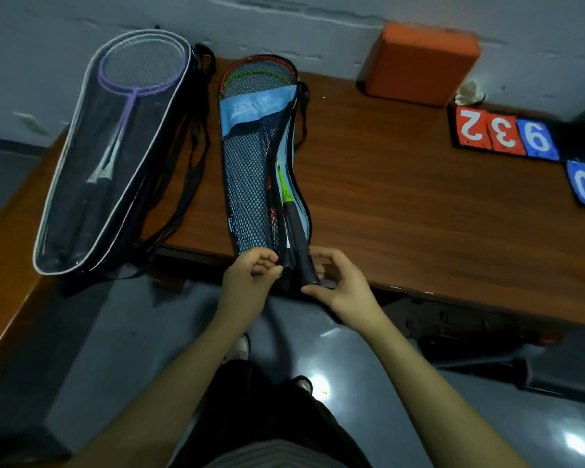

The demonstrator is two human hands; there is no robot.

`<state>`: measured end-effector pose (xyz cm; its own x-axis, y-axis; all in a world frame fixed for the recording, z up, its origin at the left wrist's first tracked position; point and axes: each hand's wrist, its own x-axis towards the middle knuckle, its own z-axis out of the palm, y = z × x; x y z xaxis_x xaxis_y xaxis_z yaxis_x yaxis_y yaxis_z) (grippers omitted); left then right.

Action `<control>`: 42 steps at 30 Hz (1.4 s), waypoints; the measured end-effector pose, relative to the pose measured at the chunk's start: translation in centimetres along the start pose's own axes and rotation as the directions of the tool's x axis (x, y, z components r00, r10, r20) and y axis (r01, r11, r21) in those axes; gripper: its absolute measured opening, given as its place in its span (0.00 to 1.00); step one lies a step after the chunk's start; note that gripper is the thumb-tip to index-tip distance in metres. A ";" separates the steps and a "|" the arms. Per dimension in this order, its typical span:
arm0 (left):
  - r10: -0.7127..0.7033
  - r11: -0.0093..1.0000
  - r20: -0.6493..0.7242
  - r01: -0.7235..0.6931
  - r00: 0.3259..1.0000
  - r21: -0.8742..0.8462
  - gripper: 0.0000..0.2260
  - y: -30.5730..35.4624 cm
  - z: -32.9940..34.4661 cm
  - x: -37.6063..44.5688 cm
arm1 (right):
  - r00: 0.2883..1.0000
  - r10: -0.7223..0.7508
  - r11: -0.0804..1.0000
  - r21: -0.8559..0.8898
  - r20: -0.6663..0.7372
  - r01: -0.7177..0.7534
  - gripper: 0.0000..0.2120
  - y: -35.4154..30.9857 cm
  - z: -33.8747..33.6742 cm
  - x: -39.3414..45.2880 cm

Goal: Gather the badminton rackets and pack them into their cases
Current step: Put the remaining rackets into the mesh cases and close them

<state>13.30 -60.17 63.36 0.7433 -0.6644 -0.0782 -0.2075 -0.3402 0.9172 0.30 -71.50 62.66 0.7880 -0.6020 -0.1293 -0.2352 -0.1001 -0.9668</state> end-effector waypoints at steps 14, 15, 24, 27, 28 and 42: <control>-0.004 1.000 0.062 0.004 0.998 0.000 0.05 0.8 -2.6 -0.4 | 0.988 -0.100 0.994 -0.057 -0.120 0.094 0.24 -0.8 2.0 0.2; -0.012 0.999 0.068 0.014 0.998 -0.031 0.05 0.8 -2.7 -0.4 | 0.991 -0.084 0.995 -0.068 -0.103 0.077 0.27 -0.7 2.0 0.4; -0.037 0.994 0.050 0.042 0.998 -0.105 0.07 0.9 -3.8 0.1 | 0.992 0.121 0.978 0.176 -0.043 -0.112 0.28 -1.4 3.7 1.4; -0.023 0.997 0.042 0.025 0.999 -0.066 0.06 1.0 -4.1 0.0 | 0.983 0.162 0.968 0.207 -0.092 -0.140 0.23 -1.6 4.5 1.7; -0.020 0.998 0.042 0.023 0.999 -0.061 0.07 0.9 -4.2 0.0 | 0.981 0.158 0.969 0.210 -0.114 -0.131 0.21 -1.8 4.6 1.8; 0.024 1.000 -0.085 -0.025 0.996 -0.008 0.09 2.4 -3.9 0.1 | 0.979 -0.014 0.963 0.261 -0.205 0.069 0.14 -3.9 4.0 1.6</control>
<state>15.34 -58.44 67.03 0.7895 -0.6133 -0.0221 -0.2212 -0.3180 0.9219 4.79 -68.88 65.37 0.6580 -0.7500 -0.0677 -0.0241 0.0689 -0.9973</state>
